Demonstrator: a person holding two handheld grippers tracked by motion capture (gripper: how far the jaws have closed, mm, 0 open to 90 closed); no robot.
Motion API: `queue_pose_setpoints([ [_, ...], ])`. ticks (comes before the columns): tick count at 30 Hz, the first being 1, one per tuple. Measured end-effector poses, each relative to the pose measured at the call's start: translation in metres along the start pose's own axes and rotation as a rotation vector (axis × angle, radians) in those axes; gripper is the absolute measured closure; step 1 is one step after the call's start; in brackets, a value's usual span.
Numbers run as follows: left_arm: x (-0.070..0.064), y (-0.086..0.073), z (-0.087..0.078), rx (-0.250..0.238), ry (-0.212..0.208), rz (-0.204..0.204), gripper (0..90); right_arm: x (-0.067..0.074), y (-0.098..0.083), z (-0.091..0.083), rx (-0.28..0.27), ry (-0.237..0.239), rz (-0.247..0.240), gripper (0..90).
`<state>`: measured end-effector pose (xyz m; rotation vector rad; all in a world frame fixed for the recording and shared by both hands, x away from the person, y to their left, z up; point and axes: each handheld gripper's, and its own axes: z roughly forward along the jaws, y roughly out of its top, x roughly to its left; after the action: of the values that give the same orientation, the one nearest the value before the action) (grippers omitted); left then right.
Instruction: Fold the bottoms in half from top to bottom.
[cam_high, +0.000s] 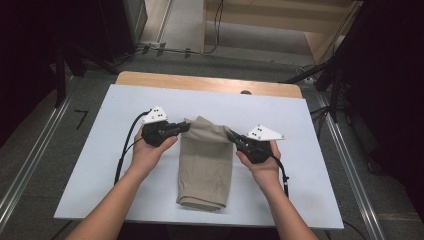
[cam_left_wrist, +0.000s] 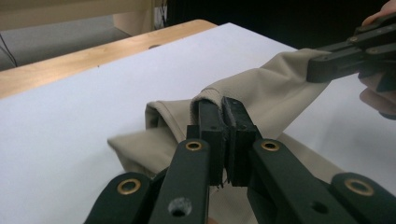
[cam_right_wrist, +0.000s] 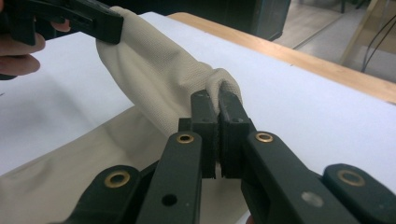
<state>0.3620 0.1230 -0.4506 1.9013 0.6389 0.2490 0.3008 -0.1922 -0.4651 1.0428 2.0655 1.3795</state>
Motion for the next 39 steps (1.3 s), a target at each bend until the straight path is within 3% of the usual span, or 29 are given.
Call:
queue_pose_setpoints([
  [12,-0.03,-0.032,-0.018,0.017,-0.041,0.022,88.9,0.023,-0.031,-0.018,0.017,0.023,0.002,85.4],
  [22,-0.049,-0.05,-0.038,0.001,-0.069,0.018,88.8,0.044,-0.041,-0.037,0.003,0.043,-0.019,85.4],
  [31,-0.067,-0.067,-0.053,0.028,-0.086,0.034,88.8,0.061,-0.054,-0.051,0.019,0.062,-0.035,85.3],
  [39,-0.076,-0.076,-0.06,0.043,-0.099,0.038,88.7,0.071,-0.064,-0.062,0.029,0.078,-0.009,85.1],
])
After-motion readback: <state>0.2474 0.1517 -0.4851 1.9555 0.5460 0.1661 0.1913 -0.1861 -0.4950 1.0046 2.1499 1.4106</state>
